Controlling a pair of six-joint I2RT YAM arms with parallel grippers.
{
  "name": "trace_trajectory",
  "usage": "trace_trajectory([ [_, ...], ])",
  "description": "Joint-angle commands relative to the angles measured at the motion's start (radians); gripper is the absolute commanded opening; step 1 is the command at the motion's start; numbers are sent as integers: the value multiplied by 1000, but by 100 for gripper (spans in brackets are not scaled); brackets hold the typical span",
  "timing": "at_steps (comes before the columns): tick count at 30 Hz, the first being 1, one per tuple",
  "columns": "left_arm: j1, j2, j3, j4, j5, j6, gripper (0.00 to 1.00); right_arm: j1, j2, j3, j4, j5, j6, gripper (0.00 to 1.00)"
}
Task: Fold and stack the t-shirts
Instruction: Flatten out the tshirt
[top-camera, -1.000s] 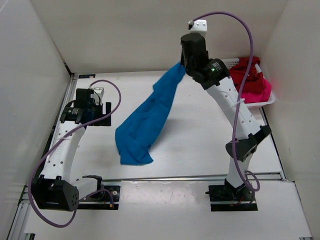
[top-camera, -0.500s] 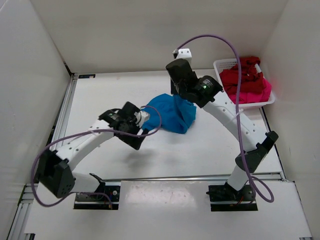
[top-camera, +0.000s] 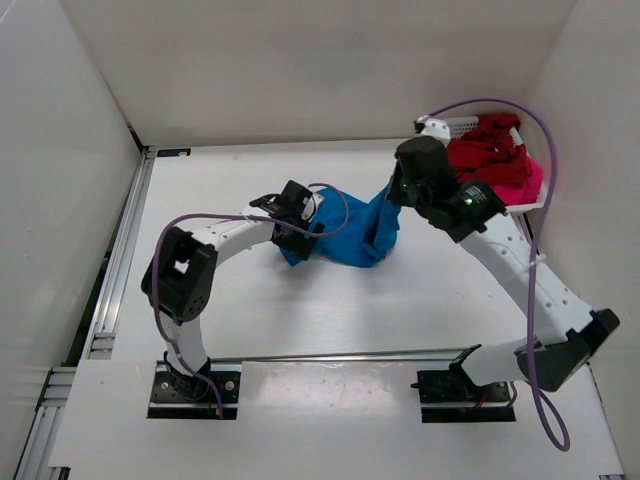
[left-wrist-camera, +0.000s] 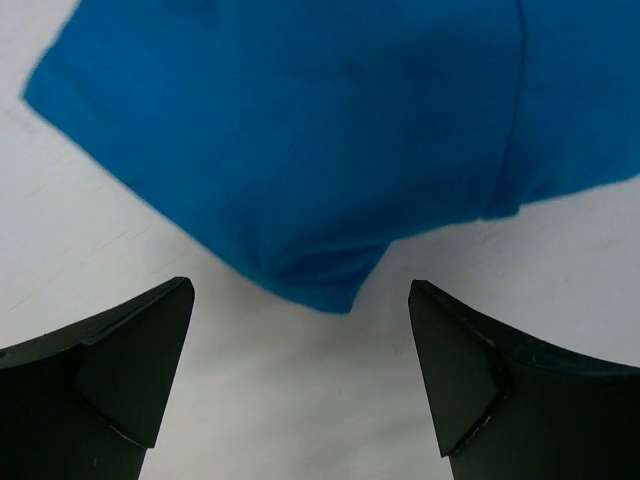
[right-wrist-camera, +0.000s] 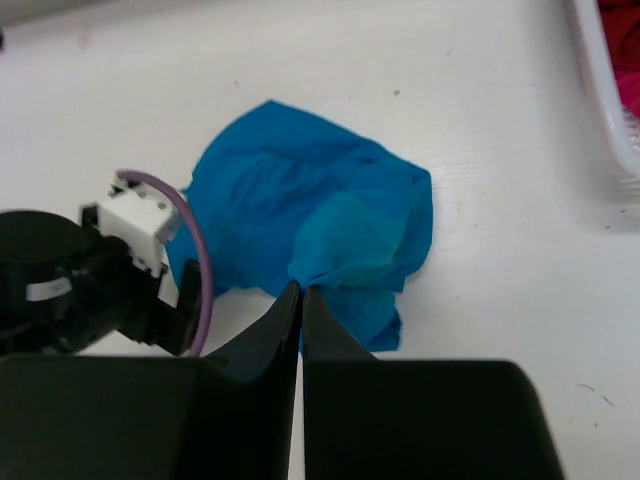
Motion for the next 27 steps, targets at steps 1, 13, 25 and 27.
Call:
trace_trajectory([
  [1,4,64,33,34,93,0,100,-34,-56,-39,78,-27,50,0],
  [13,210,-87,-22,34,217,0,10,-45,-157,-79,78,-37,37,0],
  [25,416,-669,178,-187,177,0,10,317,-283,-45,268,-178,-161,0],
  [27,448,-614,249,-187,189,0,10,337,-297,-76,303,-195,-151,0],
])
